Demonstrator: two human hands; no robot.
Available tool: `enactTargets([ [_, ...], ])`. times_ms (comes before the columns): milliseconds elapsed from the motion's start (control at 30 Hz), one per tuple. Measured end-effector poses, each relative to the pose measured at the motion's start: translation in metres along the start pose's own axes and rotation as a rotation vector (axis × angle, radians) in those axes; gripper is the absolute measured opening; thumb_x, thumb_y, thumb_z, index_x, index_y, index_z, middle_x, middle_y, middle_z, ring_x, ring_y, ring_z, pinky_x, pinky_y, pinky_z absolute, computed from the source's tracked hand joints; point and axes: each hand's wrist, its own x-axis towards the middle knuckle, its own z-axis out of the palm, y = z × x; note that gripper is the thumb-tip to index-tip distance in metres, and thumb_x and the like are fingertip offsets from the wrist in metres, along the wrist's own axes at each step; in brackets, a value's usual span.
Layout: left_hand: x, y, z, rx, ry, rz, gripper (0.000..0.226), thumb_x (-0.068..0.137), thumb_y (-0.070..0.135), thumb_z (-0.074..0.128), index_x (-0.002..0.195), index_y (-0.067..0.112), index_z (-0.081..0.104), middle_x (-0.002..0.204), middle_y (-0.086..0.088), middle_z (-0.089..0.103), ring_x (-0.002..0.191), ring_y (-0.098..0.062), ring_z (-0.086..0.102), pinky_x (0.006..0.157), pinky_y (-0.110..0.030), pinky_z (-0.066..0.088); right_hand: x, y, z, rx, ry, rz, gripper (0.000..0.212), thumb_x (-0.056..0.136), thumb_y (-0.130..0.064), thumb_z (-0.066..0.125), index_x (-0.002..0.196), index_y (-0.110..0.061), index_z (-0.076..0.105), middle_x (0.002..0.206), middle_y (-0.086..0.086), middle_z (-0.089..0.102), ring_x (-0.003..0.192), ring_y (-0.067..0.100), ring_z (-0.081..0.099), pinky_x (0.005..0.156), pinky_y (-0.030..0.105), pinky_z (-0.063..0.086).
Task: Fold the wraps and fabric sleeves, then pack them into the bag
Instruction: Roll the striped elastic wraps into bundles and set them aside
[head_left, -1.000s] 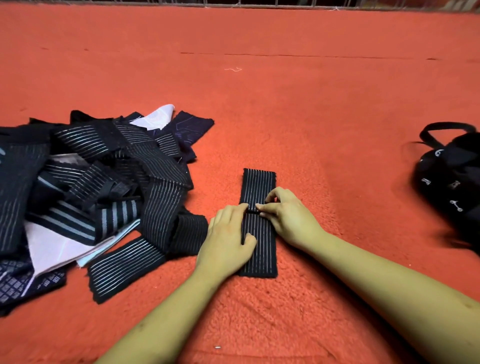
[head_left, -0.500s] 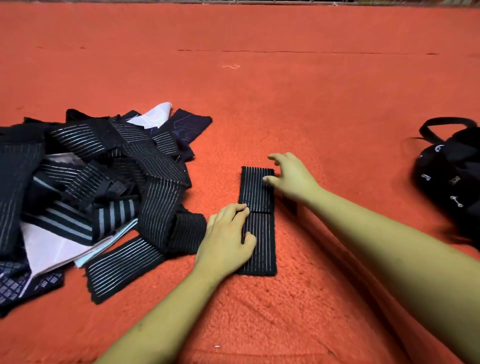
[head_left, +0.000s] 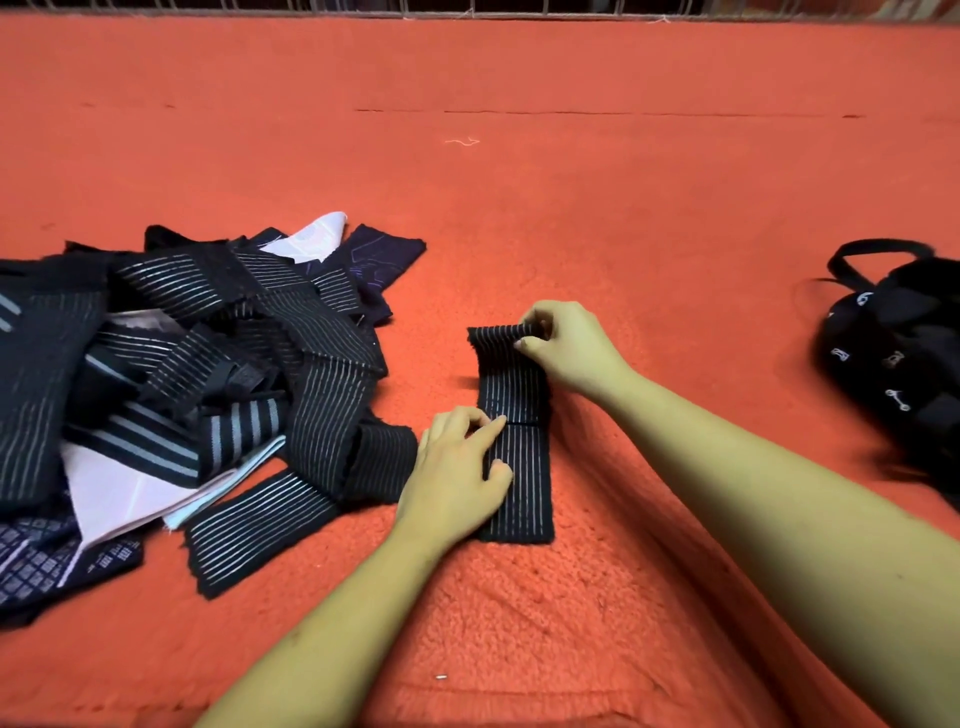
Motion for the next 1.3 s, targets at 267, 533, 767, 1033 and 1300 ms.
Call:
enactTargets([
  [267,-0.002,0.005,-0.019,-0.550,0.025,-0.391,0.037,0.103,0.046,0.030,0.112,0.020,0.055,0.112,-0.008,0.069,0.109,-0.026,0.060,0.092,-0.038,0.042,-0.076,-0.010,0.003,0.056,0.094,-0.154,0.018,0.080,-0.006,0.064,0.091,-0.019,0.067,0.091,0.001,0.062,0.088,0.020,0.054,0.079,0.029,0.038],
  [533,0.004,0.008,-0.037,-0.597,-0.064,-0.469,0.030,0.098,0.038,0.057,0.118,0.015,0.055,0.090,0.010,0.066,0.078,-0.008,0.059,0.076,-0.028,0.047,-0.139,0.007,0.023,0.050,0.040,-0.194,0.025,0.077,-0.008,0.059,0.097,-0.022,0.066,0.098,-0.003,0.057,0.098,0.019,0.052,0.091,0.031,0.041],
  [767,0.001,0.001,-0.030,-0.570,-0.071,-0.406,0.039,0.085,0.022,0.075,0.115,0.017,0.051,0.111,0.006,0.072,0.095,-0.016,0.066,0.094,-0.040,0.050,-0.166,0.018,0.039,0.054,0.012,-0.174,0.020,0.082,-0.011,0.064,0.097,-0.023,0.066,0.101,-0.006,0.056,0.100,0.017,0.053,0.094,0.033,0.042],
  [1033,-0.001,-0.001,-0.022,-0.495,-0.032,-0.332,0.046,0.080,0.015,0.079,0.115,0.016,0.049,0.112,0.006,0.070,0.103,-0.009,0.062,0.083,-0.014,0.041,-0.177,0.029,0.043,0.057,-0.014,-0.173,0.016,0.081,-0.011,0.068,0.091,-0.024,0.067,0.106,-0.009,0.054,0.104,0.016,0.053,0.095,0.035,0.045],
  [1300,-0.001,-0.001,-0.015,-0.447,0.001,-0.316,0.053,0.081,0.011,0.076,0.124,0.013,0.045,0.113,0.002,0.065,0.108,-0.015,0.059,0.085,-0.017,0.035,-0.180,0.032,0.044,-0.011,-0.030,-0.213,0.009,0.086,-0.020,0.068,0.094,-0.021,0.072,0.114,-0.005,0.053,0.109,0.015,0.049,0.097,0.031,0.043],
])
